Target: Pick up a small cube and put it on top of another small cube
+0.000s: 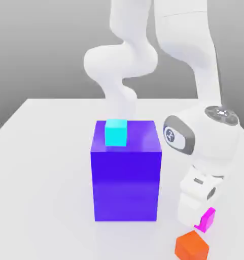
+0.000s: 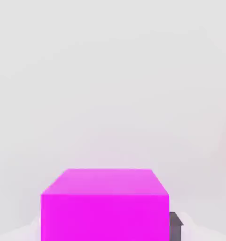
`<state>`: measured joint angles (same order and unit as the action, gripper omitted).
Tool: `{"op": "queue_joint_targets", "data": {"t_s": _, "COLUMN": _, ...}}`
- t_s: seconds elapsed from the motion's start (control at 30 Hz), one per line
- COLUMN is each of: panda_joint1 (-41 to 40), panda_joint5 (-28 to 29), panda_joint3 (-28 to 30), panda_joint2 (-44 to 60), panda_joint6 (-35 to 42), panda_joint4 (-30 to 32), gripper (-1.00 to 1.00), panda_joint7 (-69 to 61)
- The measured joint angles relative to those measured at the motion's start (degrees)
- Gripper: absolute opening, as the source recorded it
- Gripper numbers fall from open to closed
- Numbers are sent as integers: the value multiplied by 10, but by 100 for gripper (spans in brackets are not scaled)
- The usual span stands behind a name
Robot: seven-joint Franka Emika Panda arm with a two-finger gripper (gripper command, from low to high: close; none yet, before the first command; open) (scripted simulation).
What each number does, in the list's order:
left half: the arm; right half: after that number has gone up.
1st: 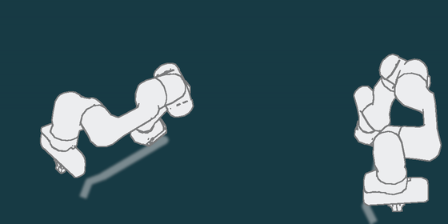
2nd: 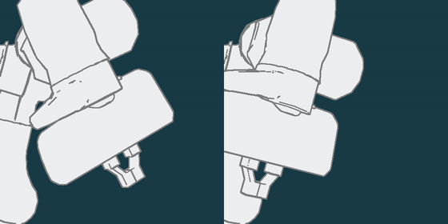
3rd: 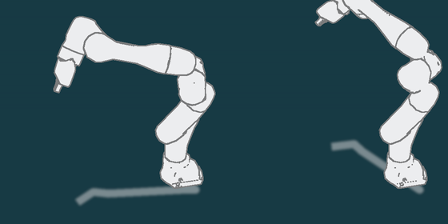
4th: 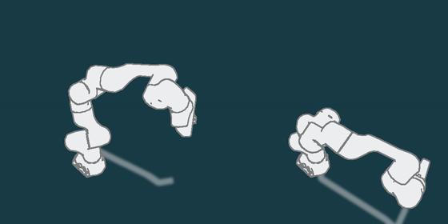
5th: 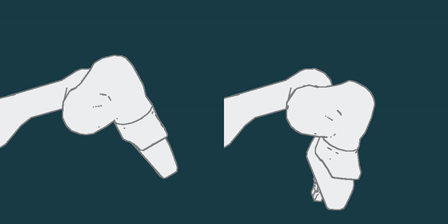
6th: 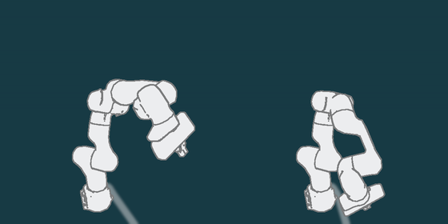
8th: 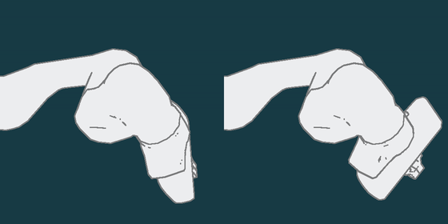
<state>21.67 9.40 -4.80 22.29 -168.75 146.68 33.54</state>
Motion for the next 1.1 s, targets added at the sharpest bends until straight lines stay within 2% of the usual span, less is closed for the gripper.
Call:
{"op": "queue_joint_targets", "data": {"t_s": 0.23, "panda_joint1": -23, "panda_joint5": -48, "panda_joint3": -39, "panda_joint2": -115, "panda_joint6": 89, "panda_joint4": 26, "gripper": -100, "panda_joint7": -44}}
{"op": "queue_joint_targets", "data": {"t_s": 0.37, "panda_joint1": -12, "panda_joint5": -77, "panda_joint3": -85, "panda_joint2": -166, "panda_joint6": 108, "panda_joint4": 57, "gripper": -100, "panda_joint7": -144}}
{"op": "queue_joint_targets", "data": {"t_s": 0.5, "panda_joint1": 31, "panda_joint5": -111, "panda_joint3": -117, "panda_joint2": -215, "panda_joint6": 123, "panda_joint4": 89, "gripper": -100, "panda_joint7": -256}}
{"op": "queue_joint_targets", "data": {"t_s": 0.73, "panda_joint1": 118, "panda_joint5": -154, "panda_joint3": -130, "panda_joint2": -300, "panda_joint6": 150, "panda_joint4": 146, "gripper": -100, "panda_joint7": -441}}
{"op": "queue_joint_targets", "data": {"t_s": 0.83, "panda_joint1": 126, "panda_joint5": -138, "panda_joint3": -137, "panda_joint2": -281, "panda_joint6": 122, "panda_joint4": 155, "gripper": -100, "panda_joint7": -459}}
{"op": "queue_joint_targets", "data": {"t_s": 0.97, "panda_joint1": 115, "panda_joint5": -64, "panda_joint3": -130, "panda_joint2": -201, "panda_joint6": 49, "panda_joint4": 152, "gripper": -100, "panda_joint7": -411}}
{"op": "queue_joint_targets", "data": {"t_s": 1.0, "panda_joint1": 120, "panda_joint5": -41, "panda_joint3": -119, "panda_joint2": -181, "panda_joint6": 31, "panda_joint4": 151, "gripper": 100, "panda_joint7": -394}}
{"op": "queue_joint_targets", "data": {"t_s": 1.1, "panda_joint1": 120, "panda_joint5": -41, "panda_joint3": -119, "panda_joint2": -181, "panda_joint6": 31, "panda_joint4": 151, "gripper": 100, "panda_joint7": -394}}
